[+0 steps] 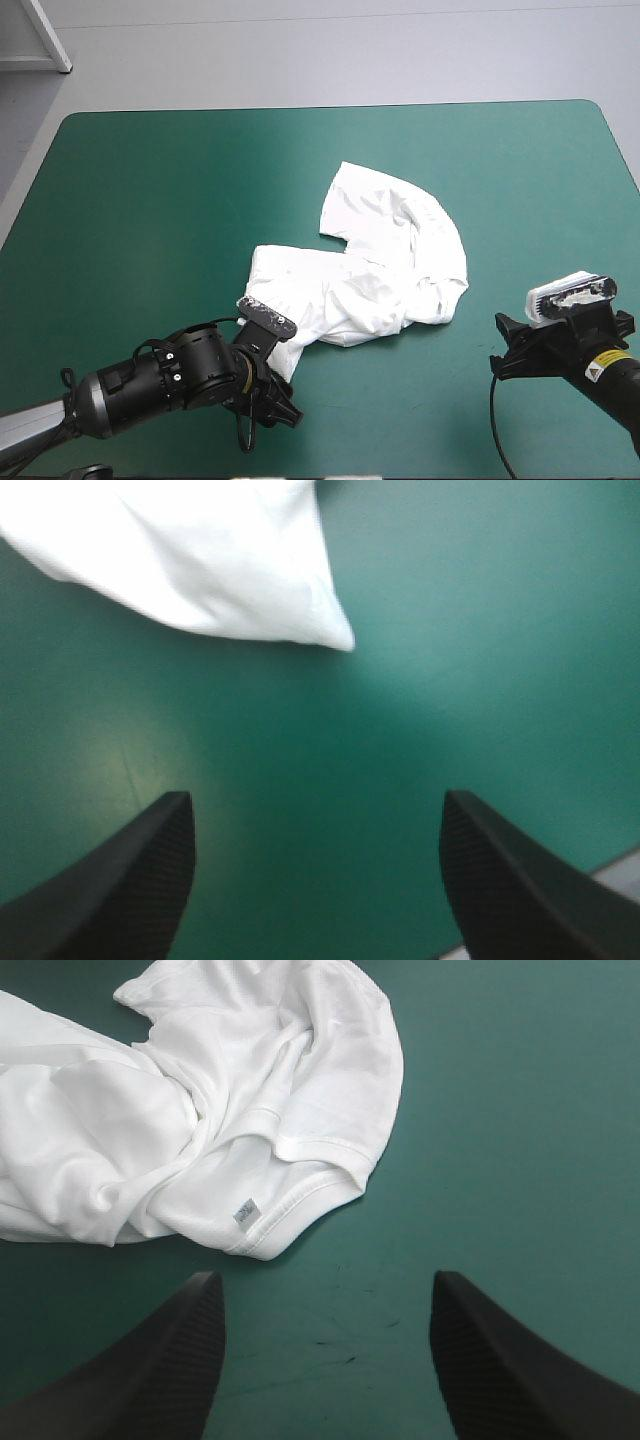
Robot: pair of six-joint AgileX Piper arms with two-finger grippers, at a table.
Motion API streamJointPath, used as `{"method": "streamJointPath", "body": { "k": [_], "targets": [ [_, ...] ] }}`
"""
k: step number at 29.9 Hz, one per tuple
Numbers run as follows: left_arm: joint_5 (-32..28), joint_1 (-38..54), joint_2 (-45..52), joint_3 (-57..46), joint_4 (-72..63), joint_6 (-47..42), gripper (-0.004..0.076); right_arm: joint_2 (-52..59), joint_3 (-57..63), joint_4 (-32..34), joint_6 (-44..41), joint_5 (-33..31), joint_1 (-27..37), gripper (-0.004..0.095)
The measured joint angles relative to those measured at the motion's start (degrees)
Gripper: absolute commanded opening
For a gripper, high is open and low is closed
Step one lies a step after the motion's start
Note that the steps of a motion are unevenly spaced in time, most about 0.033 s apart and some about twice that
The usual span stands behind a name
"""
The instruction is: Fold the cloth
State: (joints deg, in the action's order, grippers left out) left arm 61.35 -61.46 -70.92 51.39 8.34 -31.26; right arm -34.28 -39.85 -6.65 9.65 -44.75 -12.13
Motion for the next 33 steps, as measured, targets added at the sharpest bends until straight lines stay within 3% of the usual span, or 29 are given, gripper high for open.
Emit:
{"method": "streamJointPath", "body": {
  "k": [10, 16, 19, 24, 33],
  "targets": [
    [-12.38, 0.0, -6.79, -2.35, 4.8, -2.94, 0.0498, -1.92, -4.3, 0.0, 0.0, -1.2, 0.0, 0.0575],
    [-14.62, 0.18, -13.35, -2.46, 7.78, -4.9, 0.0482, -4.56, -7.1, -0.02, 0.0, -2.96, 0.0, 0.0575],
    [-15.57, 0.25, -14.67, -2.02, 9.1, -5.79, 0.0375, -6.78, -8.53, 0.04, 0.0, -3.09, 0.0, 0.0575],
    [-17.41, 0.25, -15.62, -1.83, 9.1, -7.02, 0.0013, -13.93, -12.99, 0.1, 0.0, -2.57, 0.0, 0.0575],
    [-16.52, 0.25, -15.79, -1.88, 10.81, -8.43, -0.0003, -39.19, -26.81, 0.15, 0.79, 1.83, 0.0, 0.0575]
  ]
}}
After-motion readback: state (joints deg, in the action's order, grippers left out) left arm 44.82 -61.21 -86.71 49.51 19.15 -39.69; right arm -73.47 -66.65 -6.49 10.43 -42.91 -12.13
